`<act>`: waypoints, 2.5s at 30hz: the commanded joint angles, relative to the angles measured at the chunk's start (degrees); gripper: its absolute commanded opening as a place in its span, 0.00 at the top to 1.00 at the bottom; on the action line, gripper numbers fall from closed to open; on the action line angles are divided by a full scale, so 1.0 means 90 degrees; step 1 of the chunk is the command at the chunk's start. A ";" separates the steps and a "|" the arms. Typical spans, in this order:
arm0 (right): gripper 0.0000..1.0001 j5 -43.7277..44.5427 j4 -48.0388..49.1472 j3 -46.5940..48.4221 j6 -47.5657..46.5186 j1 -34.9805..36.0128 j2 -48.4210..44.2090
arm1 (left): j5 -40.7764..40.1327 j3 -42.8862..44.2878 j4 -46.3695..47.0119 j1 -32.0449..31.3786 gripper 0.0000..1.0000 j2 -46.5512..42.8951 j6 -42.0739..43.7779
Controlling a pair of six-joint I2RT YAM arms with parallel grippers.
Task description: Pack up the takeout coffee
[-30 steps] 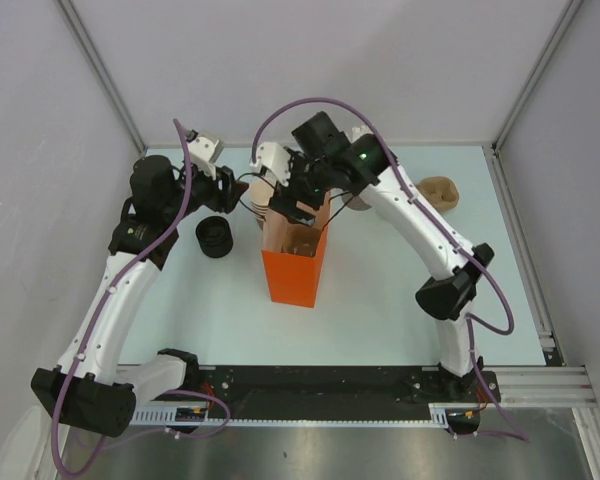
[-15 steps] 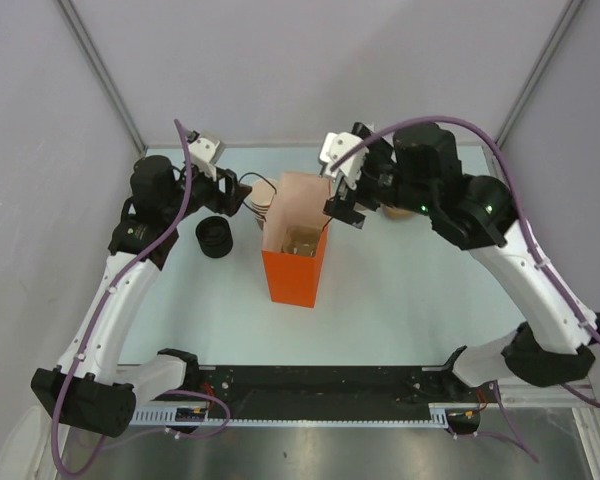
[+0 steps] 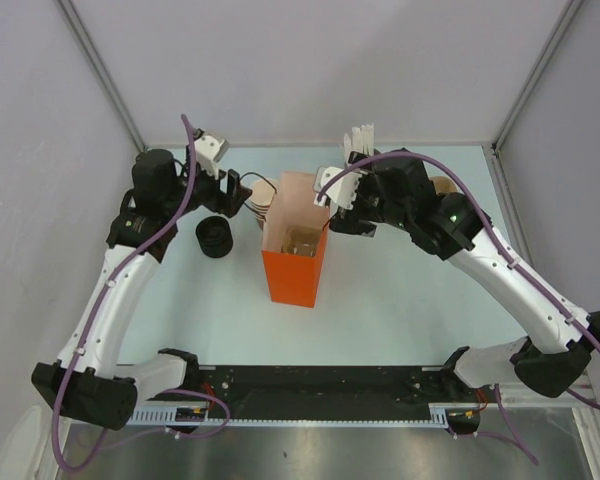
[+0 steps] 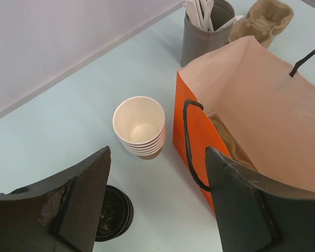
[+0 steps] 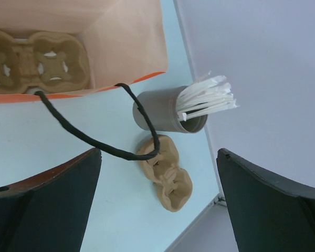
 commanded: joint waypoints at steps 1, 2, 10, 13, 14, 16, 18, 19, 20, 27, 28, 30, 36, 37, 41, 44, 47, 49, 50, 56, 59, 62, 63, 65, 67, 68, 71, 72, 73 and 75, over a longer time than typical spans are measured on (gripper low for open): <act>0.05 0.0273 0.0433 0.0246 -0.0330 -0.0145 0.0046 | -0.0141 0.0042 -0.0048 -0.0062 0.22 -0.0027 0.0302; 0.05 0.0263 0.0463 0.0217 -0.0330 -0.0175 0.0075 | -0.0141 0.0041 -0.0038 -0.0062 0.22 0.0012 0.0303; 0.20 -0.0351 0.0219 0.0334 -0.0349 -0.0194 0.0241 | -0.0063 0.0470 -0.0261 -0.0062 0.23 0.0500 0.0156; 0.26 -0.0556 0.0092 0.0373 -0.0359 -0.0194 0.0222 | -0.0092 0.0802 -0.0389 -0.0062 0.26 0.0715 0.0117; 0.29 -0.0567 0.0082 0.0392 -0.0359 -0.0194 0.0203 | -0.0102 0.0890 -0.0467 -0.0062 0.27 0.0754 0.0127; 0.35 -0.0808 0.0072 0.0451 -0.0330 -0.0223 0.0193 | -0.0102 0.1124 -0.0555 -0.0062 0.32 0.0862 0.0107; 0.46 -0.0908 0.0053 0.0480 -0.0310 -0.0243 0.0183 | -0.0063 0.1369 -0.0701 -0.0062 0.38 0.0950 0.0107; 0.49 -0.0967 0.0062 0.0490 -0.0301 -0.0263 0.0173 | -0.0053 0.1437 -0.0741 -0.0062 0.40 0.1018 0.0117; 0.53 -0.0996 0.0053 0.0490 -0.0301 -0.0263 0.0163 | -0.0034 0.1583 -0.0809 -0.0062 0.44 0.1057 0.0127; 0.87 -0.1192 0.0092 0.0344 -0.0213 -0.0263 0.0066 | 0.0005 0.2004 -0.1278 -0.0062 0.66 0.1223 0.0283; 0.89 -0.1211 0.0111 0.0315 -0.0184 -0.0263 0.0037 | 0.0025 0.2033 -0.1346 -0.0062 0.68 0.1214 0.0293; 0.93 -0.1240 0.0131 0.0275 -0.0164 -0.0263 0.0017 | 0.0035 0.2131 -0.1424 -0.0062 0.75 0.1253 0.0332; 0.88 -0.1378 0.0004 0.0295 -0.0095 -0.0175 -0.0032 | 0.0045 0.2443 -0.1659 -0.0072 0.78 0.1370 0.0371; 0.86 -0.1310 0.0014 0.0285 -0.0096 -0.0185 -0.0042 | 0.0054 0.2453 -0.1669 -0.0072 0.75 0.1360 0.0371; 0.82 -0.1289 -0.0035 0.0266 -0.0125 -0.0194 -0.0052 | 0.0064 0.2414 -0.1698 -0.0072 0.56 0.1360 0.0400; 0.66 -0.1309 -0.0025 0.0285 -0.0144 -0.0165 -0.0013 | 0.0074 0.2366 -0.1717 -0.0072 0.46 0.1341 0.0410; 0.56 -0.1319 -0.0006 0.0314 -0.0115 -0.0165 0.0027 | 0.0084 0.2317 -0.1737 -0.0072 0.37 0.1302 0.0420; 0.52 -0.1299 0.0013 0.0324 -0.0105 -0.0165 0.0056 | 0.0055 0.2268 -0.1747 -0.0082 0.31 0.1263 0.0459; 0.49 -0.1299 0.0014 0.0334 -0.0096 -0.0165 0.0056 | 0.0025 0.2258 -0.1727 -0.0072 0.29 0.1253 0.0478; 0.38 -0.1260 -0.0025 0.0450 -0.0066 -0.0175 0.0085 | 0.0006 0.2180 -0.1708 -0.0072 0.23 0.1204 0.0498; 0.38 -0.1377 -0.0152 0.0587 -0.0047 -0.0165 0.0095 | 0.0006 0.2160 -0.1727 -0.0072 0.22 0.1194 0.0508; 0.39 -0.1553 -0.0269 0.0773 -0.0037 -0.0175 0.0143 | 0.0054 0.2112 -0.1737 -0.0072 0.21 0.1184 0.0517; 0.39 -0.1553 -0.0279 0.0822 -0.0047 -0.0175 0.0173 | 0.0054 0.2092 -0.1737 -0.0072 0.21 0.1184 0.0517; 0.40 -0.1524 -0.0289 0.0822 -0.0095 -0.0175 0.0202 | 0.0161 0.2082 -0.1786 -0.0072 0.22 0.1204 0.0508; 0.42 -0.1514 -0.0299 0.0774 -0.0115 -0.0185 0.0212 | 0.0230 0.2102 -0.1825 -0.0072 0.24 0.1243 0.0498; 0.43 -0.1533 -0.0289 0.0764 -0.0125 -0.0194 0.0222 | 0.0249 0.2111 -0.1873 -0.0062 0.24 0.1243 0.0508; 0.48 -0.1582 -0.0299 0.0734 -0.0154 -0.0194 0.0251 | 0.0298 0.2112 -0.1903 -0.0072 0.29 0.1301 0.0517; 0.49 -0.1602 -0.0308 0.0734 -0.0174 -0.0194 0.0261 | 0.0318 0.2112 -0.1922 -0.0062 0.30 0.1302 0.0527; 0.50 -0.1631 -0.0347 0.0715 -0.0193 -0.0204 0.0271 | 0.0328 0.2131 -0.1942 -0.0062 0.32 0.1331 0.0537; 0.50 -0.1709 -0.0357 0.0695 -0.0203 -0.0194 0.0280 | 0.0415 0.2141 -0.2029 -0.0072 0.36 0.1360 0.0556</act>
